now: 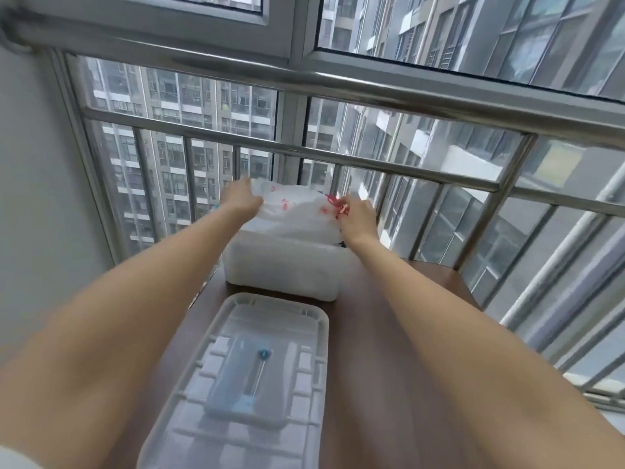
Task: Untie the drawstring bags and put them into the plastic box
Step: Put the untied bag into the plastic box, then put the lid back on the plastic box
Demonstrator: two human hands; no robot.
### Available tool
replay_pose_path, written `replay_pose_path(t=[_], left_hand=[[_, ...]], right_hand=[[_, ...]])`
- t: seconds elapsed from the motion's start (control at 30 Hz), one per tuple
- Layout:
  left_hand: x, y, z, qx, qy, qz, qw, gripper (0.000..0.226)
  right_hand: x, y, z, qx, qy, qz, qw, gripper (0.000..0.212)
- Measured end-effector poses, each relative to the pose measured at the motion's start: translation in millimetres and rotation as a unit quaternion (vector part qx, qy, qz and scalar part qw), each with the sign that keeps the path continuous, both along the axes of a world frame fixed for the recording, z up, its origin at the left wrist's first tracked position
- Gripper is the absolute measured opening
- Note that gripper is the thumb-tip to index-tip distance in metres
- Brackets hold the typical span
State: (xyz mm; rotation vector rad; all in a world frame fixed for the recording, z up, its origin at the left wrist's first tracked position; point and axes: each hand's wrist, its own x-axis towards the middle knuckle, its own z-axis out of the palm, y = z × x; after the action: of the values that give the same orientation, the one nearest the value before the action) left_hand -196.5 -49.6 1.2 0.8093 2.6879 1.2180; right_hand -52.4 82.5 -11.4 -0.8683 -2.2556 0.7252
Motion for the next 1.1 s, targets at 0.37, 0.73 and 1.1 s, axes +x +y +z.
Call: replay_pose_path(t=[0.37, 0.73, 1.1], left_hand=[[-24.0, 36.6, -45.3, -0.248, 0.075, -0.071, 0.963, 0.036], [37.5, 8.5, -29.9, -0.057, 0.140, -0.154, 0.977, 0.035], [126.8, -92.2, -93.7, -0.166, 0.012, -0.237, 0.957, 0.056]], right_hand=[[-26.3, 26.0, -17.6, 0.181, -0.357, -0.016, 0.916, 0.027], [16.0, -10.9, -5.4, 0.046, -0.153, 0.005, 0.987, 0.042], [116.8, -120.9, -97.5, -0.320, -0.126, -0.007, 0.939, 0.055]])
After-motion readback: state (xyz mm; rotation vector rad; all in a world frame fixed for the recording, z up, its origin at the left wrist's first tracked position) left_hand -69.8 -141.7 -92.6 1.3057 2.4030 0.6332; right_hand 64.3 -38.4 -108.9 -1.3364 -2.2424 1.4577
